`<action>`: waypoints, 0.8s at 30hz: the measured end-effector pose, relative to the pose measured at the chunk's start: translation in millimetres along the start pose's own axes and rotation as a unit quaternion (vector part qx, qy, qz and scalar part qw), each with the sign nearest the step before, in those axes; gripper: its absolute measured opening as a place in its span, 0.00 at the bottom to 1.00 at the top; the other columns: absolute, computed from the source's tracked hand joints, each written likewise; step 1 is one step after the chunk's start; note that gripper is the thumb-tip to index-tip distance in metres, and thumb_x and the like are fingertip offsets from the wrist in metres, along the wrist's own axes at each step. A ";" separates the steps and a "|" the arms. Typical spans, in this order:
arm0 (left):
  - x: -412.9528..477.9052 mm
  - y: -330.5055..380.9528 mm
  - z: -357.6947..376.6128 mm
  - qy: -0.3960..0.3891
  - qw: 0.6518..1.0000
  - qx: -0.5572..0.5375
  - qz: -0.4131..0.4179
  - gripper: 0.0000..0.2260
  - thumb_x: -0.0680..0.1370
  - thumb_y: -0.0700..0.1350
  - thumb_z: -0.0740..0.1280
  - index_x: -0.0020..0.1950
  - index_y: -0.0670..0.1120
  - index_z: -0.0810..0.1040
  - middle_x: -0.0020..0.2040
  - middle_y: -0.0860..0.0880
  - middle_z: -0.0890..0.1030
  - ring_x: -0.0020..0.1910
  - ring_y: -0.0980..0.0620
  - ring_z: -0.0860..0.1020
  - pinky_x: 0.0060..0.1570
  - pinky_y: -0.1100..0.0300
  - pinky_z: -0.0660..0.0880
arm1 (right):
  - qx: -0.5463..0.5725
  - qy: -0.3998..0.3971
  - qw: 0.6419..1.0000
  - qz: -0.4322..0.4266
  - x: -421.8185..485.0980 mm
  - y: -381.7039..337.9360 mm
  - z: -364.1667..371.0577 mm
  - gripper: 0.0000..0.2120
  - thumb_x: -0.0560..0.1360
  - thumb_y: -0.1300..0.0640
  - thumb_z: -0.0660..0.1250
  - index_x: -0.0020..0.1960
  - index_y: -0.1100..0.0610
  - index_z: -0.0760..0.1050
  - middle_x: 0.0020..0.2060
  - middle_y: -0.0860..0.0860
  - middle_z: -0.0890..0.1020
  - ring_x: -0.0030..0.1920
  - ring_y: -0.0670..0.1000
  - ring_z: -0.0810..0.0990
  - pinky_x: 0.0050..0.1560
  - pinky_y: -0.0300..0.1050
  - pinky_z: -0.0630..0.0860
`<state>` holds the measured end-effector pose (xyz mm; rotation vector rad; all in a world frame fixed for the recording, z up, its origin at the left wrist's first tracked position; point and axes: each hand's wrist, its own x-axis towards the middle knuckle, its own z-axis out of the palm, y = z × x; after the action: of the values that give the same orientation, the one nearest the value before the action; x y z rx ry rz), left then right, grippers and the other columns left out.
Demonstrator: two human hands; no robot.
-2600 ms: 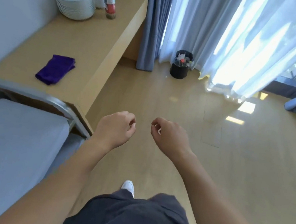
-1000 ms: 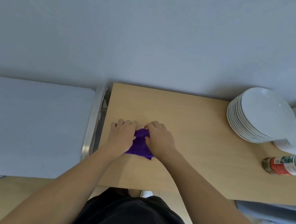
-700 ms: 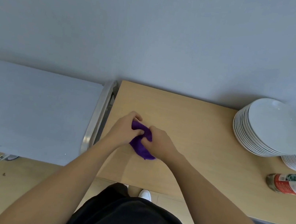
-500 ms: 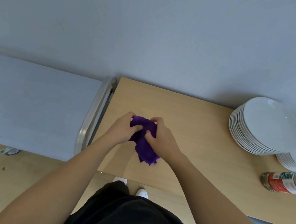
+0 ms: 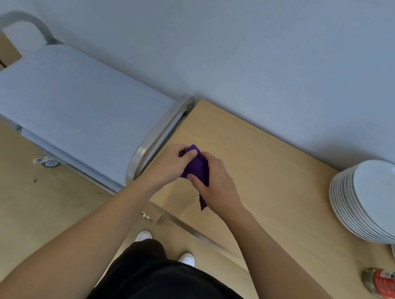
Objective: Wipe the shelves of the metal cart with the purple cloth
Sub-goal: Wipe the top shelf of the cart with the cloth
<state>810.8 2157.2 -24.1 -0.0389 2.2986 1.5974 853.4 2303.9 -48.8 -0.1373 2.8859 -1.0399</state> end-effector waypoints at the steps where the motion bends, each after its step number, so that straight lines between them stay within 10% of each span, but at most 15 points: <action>1: -3.1 -0.7 -7.7 0.018 1.000 0.005 0.005 0.11 0.82 0.50 0.60 0.54 0.47 0.80 0.47 0.49 0.82 0.45 0.54 0.80 0.43 0.61 0.79 | 0.000 -0.002 1.000 -0.009 3.7 -6.5 3.2 0.28 0.74 0.43 0.65 0.70 0.46 0.60 0.58 0.48 0.73 0.52 0.49 0.77 0.51 0.48 0.78; 10: -37.9 -77.0 -138.1 0.240 0.959 0.149 -0.022 0.10 0.81 0.50 0.61 0.54 0.46 0.78 0.53 0.50 0.78 0.48 0.54 0.76 0.48 0.60 0.70 | 0.000 -0.031 0.995 -0.096 39.0 -98.3 66.1 0.25 0.76 0.45 0.65 0.70 0.48 0.64 0.57 0.48 0.74 0.51 0.49 0.76 0.47 0.40 0.72; 24: -115.4 -205.7 -381.8 0.257 0.883 0.391 -0.025 0.08 0.78 0.45 0.64 0.52 0.45 0.80 0.49 0.48 0.80 0.48 0.48 0.77 0.44 0.54 0.74 | 0.021 -0.107 0.987 -0.120 102.0 -311.9 256.8 0.28 0.74 0.42 0.66 0.70 0.48 0.64 0.58 0.46 0.74 0.55 0.48 0.76 0.55 0.47 0.77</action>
<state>864.1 1712.9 -58.5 -0.3567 3.1502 0.5538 795.7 1891.3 -50.5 -0.5697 2.6982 -1.0454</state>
